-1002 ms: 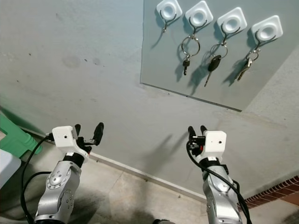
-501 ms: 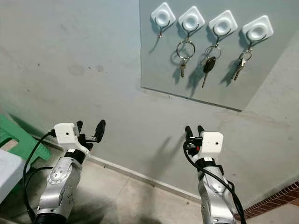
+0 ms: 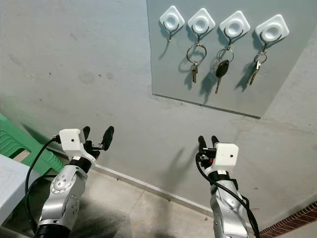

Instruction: Hang keys on a hook

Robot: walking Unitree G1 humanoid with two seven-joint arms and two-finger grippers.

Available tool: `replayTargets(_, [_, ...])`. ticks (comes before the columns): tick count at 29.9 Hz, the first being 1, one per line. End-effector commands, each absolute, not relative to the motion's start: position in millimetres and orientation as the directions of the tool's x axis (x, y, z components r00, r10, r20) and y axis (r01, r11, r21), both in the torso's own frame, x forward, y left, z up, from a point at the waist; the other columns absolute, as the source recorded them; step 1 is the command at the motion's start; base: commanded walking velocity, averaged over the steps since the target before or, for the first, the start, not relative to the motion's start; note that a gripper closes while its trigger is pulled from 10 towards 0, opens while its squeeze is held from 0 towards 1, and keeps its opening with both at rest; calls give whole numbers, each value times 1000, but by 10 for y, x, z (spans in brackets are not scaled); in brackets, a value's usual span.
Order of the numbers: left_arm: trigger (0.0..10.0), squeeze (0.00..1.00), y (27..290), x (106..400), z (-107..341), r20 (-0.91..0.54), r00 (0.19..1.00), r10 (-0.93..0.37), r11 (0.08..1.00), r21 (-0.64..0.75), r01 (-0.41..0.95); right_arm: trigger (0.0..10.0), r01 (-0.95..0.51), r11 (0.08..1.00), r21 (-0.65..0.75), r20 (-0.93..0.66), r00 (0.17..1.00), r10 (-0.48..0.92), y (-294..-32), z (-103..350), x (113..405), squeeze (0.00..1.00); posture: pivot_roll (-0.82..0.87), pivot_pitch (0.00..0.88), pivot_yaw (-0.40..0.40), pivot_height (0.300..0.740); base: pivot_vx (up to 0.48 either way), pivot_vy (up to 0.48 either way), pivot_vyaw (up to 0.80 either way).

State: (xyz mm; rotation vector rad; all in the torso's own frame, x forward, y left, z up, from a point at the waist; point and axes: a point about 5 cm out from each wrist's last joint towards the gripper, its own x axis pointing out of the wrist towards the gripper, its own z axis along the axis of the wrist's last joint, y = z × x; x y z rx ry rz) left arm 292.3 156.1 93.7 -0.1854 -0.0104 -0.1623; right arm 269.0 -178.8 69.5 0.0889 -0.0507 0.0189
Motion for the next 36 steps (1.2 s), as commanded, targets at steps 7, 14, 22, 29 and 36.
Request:
replayTargets(7, [10000, 0, 1584, 2890, 961, 17, 983, -184, 968, -170, 185, 10000, -3, 994, 112, 42, 999, -2, -1763, 631, 2664, 0, 18, 58, 112, 740, 0, 0, 0])
replayTargets(14, [10000, 0, 1647, 2913, 997, 11, 981, -192, 972, -138, 192, 10000, 5, 992, 128, 51, 999, -12, -1724, 629, 2673, 0, 26, 53, 140, 740, 0, 0, 0])
replayTargets(22, [10000, 0, 1663, 2946, 1067, 17, 976, -215, 969, -121, 216, 10000, 6, 990, 144, 49, 999, -14, -1673, 597, 2684, 0, 41, 45, 163, 740, 0, 0, 0])
replayTargets(29, [10000, 0, 1677, 2954, 1097, 19, 975, -220, 969, -112, 221, 10000, -2, 988, 153, 51, 999, -6, -1637, 586, 2690, 0, 49, 44, 161, 740, 0, 0, 0])
replayTargets(36, [10000, 0, 1681, 2944, 1081, 13, 974, -224, 968, -114, 224, 10000, -10, 988, 151, 53, 999, 2, -1629, 588, 2695, 0, 46, 45, 150, 740, 0, 0, 0])
